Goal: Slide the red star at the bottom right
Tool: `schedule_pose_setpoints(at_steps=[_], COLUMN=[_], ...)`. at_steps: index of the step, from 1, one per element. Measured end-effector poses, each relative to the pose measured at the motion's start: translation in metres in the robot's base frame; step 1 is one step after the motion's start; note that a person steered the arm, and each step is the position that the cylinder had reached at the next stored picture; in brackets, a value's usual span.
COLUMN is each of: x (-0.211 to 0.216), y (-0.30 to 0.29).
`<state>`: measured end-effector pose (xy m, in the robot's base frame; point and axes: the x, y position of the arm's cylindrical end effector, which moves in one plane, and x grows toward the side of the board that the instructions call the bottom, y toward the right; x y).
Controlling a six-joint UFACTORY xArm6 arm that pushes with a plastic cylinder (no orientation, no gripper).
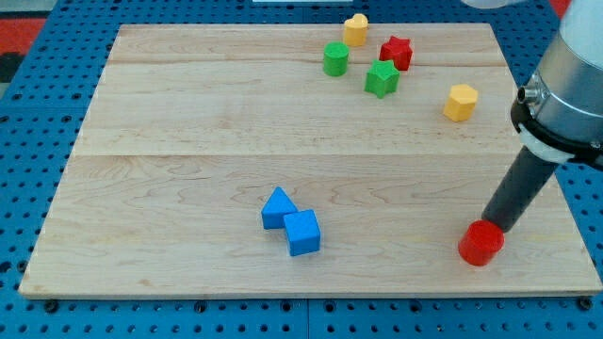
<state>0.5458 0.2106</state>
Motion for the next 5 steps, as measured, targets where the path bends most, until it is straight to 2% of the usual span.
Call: schedule_pose_setpoints(at_steps=[1,2,3,4,5], x=[-0.056,-0.135,-0.23,-0.293,-0.292], y=[0.051,0.114,0.123,0.069,-0.015])
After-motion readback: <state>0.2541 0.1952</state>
